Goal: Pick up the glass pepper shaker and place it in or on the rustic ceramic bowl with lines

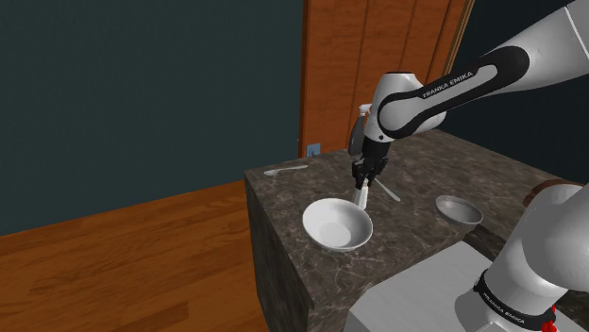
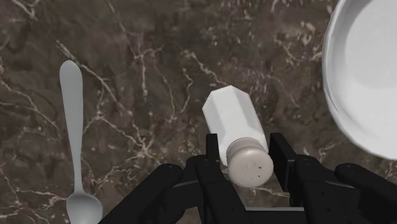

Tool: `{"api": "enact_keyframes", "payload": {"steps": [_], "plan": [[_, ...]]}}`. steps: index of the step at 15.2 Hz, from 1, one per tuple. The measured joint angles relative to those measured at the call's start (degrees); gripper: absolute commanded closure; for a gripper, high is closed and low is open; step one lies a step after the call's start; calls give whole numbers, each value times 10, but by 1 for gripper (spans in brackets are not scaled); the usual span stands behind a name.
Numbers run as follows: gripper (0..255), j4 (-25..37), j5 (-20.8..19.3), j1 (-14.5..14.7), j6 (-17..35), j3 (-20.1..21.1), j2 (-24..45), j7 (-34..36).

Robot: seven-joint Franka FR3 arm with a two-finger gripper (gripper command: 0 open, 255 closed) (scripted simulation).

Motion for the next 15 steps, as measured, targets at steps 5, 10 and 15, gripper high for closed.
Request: {"api": "enact_keyframes", "payload": {"steps": [5, 10, 15], "plan": [[255, 3, -1, 0, -10, 1, -6, 2], [255, 25, -5, -2, -53, 2, -27, 7], [255, 47, -9, -4, -97, 4, -48, 13]]}}
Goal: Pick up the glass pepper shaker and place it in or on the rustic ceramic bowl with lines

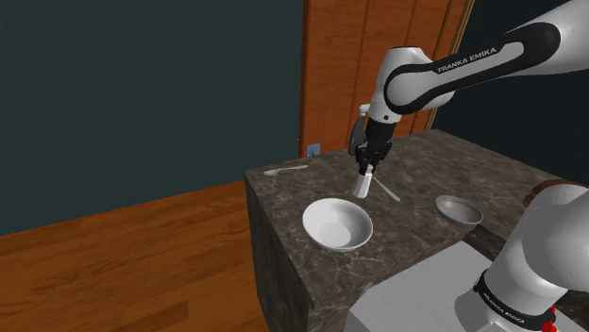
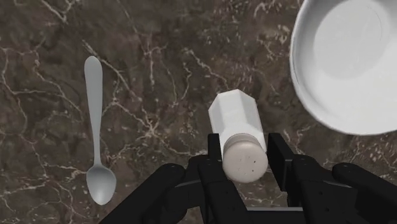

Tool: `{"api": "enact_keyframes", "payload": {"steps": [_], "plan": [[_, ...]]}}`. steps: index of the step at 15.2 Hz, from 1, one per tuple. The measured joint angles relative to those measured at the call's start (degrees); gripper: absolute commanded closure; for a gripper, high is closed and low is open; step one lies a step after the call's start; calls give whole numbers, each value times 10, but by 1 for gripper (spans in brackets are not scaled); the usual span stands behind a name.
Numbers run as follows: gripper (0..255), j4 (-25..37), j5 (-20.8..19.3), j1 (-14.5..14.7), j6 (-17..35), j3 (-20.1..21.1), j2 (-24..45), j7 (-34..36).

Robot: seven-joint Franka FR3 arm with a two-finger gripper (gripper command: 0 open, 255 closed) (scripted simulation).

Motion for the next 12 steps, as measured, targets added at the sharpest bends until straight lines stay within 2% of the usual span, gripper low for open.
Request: {"api": "enact_keyframes", "payload": {"steps": [12], "plan": [[255, 66, -4, -1, -95, 3, -30, 9]]}}
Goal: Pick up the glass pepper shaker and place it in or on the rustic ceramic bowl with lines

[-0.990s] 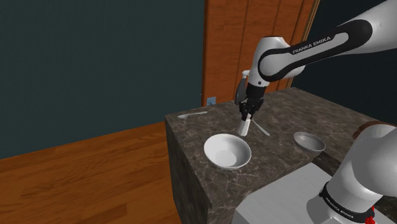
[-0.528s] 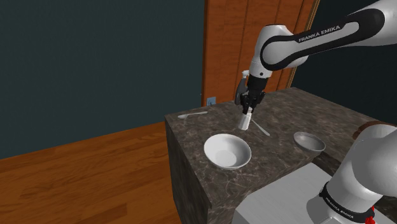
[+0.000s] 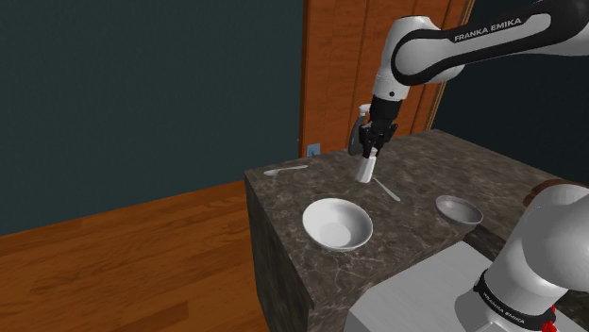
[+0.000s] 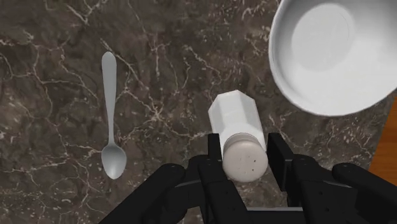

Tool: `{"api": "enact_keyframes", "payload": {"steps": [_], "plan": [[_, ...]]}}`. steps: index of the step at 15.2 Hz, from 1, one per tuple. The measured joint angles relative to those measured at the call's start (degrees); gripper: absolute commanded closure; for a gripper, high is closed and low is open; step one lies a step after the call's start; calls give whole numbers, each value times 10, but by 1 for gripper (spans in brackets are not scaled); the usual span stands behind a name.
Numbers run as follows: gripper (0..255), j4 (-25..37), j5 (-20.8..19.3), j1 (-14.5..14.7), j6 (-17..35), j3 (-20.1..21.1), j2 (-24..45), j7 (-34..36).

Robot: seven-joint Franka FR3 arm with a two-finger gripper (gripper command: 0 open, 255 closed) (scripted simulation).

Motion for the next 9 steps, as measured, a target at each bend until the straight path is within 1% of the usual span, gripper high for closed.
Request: {"api": "enact_keyframes", "payload": {"steps": [1, 5, 9], "plan": [[255, -1, -2, -2, -7, -3, -8, -3], [255, -38, -20, -21, -33, -25, -69, -31], [255, -70, -46, -48, -80, -54, -146, -66]]}}
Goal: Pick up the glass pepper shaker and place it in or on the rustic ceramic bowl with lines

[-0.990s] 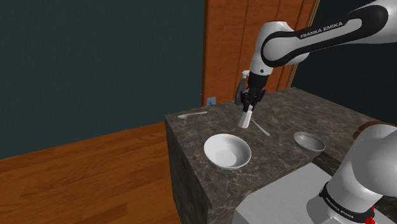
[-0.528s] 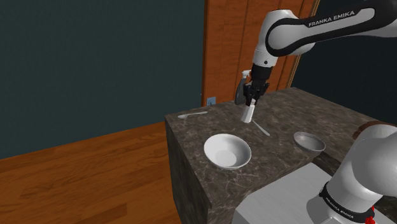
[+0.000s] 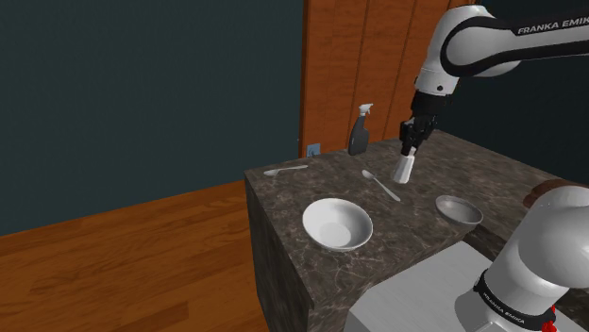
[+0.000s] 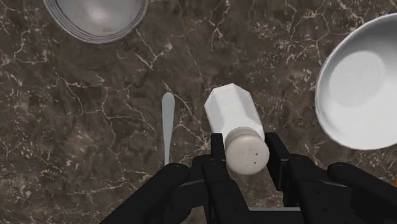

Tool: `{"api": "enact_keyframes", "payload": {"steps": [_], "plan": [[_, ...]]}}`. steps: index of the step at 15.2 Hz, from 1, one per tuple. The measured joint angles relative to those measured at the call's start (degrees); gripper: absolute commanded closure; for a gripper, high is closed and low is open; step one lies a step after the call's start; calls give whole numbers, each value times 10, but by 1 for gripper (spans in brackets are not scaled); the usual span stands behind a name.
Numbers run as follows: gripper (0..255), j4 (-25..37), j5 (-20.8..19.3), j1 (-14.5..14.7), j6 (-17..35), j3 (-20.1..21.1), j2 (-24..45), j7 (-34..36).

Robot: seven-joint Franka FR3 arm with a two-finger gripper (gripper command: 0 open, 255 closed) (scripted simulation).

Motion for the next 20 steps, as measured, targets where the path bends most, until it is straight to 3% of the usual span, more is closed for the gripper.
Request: {"api": "enact_keyframes", "payload": {"steps": [8, 14, 20], "plan": [[255, -44, -66, -64, -88, -64, -131, -79], [255, -36, -126, -112, -156, -124, -193, -152], [255, -77, -151, -126, -129, -149, -206, -167]]}}
